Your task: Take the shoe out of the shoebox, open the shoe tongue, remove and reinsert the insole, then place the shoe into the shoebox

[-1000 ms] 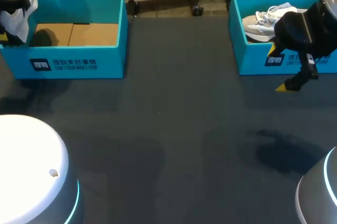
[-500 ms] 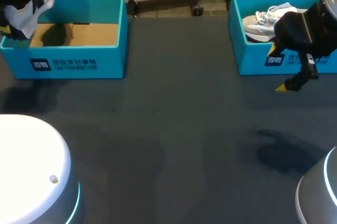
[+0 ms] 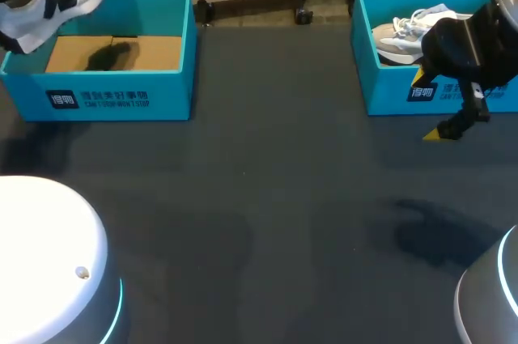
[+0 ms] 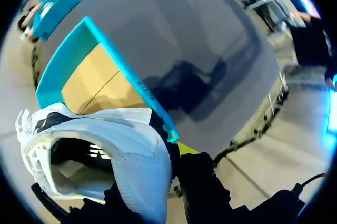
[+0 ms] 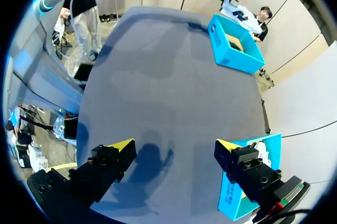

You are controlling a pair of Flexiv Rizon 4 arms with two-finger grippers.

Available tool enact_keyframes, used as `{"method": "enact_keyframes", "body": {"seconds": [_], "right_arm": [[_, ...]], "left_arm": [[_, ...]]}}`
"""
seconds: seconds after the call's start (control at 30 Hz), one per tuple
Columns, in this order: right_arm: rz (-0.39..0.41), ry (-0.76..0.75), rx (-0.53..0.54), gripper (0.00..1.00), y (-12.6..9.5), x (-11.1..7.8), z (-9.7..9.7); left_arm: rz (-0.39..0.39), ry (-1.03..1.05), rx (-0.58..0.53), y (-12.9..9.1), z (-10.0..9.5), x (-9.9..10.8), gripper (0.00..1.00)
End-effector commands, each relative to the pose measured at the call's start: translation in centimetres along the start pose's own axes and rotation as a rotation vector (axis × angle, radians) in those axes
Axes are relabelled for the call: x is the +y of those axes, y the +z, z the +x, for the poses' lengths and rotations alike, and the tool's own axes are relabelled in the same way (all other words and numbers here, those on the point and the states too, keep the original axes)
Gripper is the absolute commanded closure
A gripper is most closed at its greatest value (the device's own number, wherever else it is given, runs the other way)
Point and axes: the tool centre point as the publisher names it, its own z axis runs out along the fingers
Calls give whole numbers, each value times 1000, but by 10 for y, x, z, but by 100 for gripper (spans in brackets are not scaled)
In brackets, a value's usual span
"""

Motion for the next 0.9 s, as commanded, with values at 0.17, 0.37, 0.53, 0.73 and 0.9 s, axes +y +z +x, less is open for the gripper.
{"method": "enact_keyframes", "body": {"seconds": [0.17, 0.37, 0.53, 0.73, 0.9], "right_arm": [[3, 1, 4, 0, 1, 1, -2], [3, 1, 4, 0, 1, 1, -2], [3, 1, 4, 0, 1, 1, -2], [3, 1, 4, 0, 1, 1, -2], [3, 1, 4, 0, 1, 1, -2]], "left_arm": [[-17, 383, 78, -2, -8, 11, 100], [9, 484, 41, -9, -11, 32, 100], [7, 503, 30, -15, -12, 41, 100], [7, 503, 30, -15, -12, 41, 100], [7, 503, 30, -15, -12, 41, 100]]}}
